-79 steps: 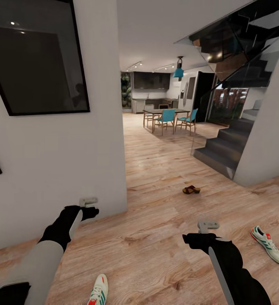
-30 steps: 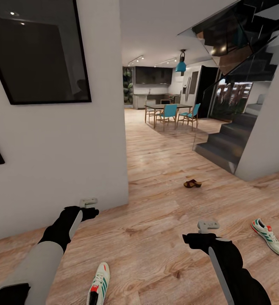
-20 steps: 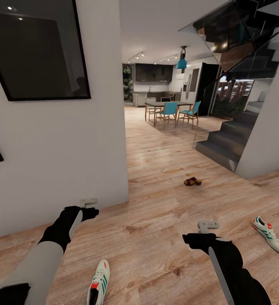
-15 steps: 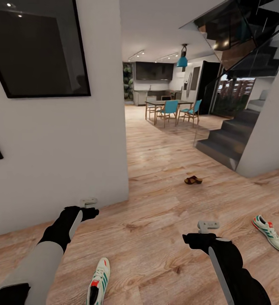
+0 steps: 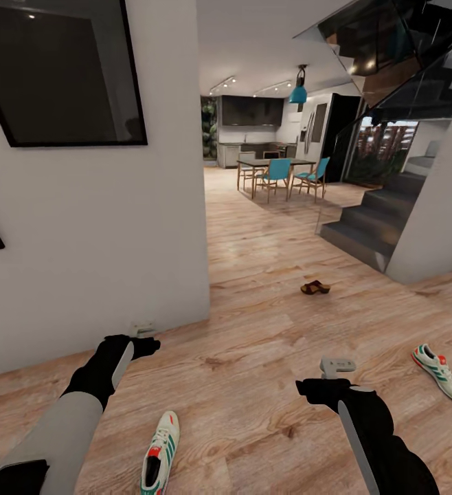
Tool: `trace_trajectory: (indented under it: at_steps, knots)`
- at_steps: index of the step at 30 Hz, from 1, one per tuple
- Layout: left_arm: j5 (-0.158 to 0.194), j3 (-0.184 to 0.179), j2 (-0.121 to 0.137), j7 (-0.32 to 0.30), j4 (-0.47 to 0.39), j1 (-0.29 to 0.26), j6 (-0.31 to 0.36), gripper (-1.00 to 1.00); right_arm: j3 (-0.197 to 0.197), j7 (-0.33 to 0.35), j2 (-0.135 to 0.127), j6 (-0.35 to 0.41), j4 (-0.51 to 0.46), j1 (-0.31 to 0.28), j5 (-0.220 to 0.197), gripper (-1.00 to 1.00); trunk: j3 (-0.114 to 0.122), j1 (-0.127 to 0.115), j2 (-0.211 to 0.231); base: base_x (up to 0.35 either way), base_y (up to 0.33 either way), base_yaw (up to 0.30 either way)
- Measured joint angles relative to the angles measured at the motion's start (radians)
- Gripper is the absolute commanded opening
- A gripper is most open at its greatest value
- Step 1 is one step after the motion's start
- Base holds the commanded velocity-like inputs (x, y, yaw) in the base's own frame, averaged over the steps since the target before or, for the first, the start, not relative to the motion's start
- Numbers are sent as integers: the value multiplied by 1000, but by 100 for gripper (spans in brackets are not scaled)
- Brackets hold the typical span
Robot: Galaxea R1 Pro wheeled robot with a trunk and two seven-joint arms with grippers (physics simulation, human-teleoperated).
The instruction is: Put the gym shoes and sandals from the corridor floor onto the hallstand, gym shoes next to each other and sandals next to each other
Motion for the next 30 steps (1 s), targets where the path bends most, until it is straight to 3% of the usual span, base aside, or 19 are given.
trace_trajectory:
  at_steps: [5, 11, 17, 30]
  knots:
    - [0, 0, 0, 0, 3, 3, -8, 100, 0, 0, -1, 0, 0, 0, 0, 100, -16, 19, -35, 0, 0, 0]
    - [-1, -1, 0, 0, 4, 49, -39, 100, 0, -1, -1, 0, 0, 0, 0, 100, -35, 42, -77, 0, 0, 0]
    - [-2, -1, -1, 0, 4, 99, -148, 100, 0, 0, -1, 0, 0, 0, 0, 100, -56, 65, -119, 0, 0, 0]
    - [-2, -1, -2, 0, 7, 161, -314, 100, 2, -1, -1, 0, 0, 0, 0, 100, -116, 115, -210, 0, 0, 0]
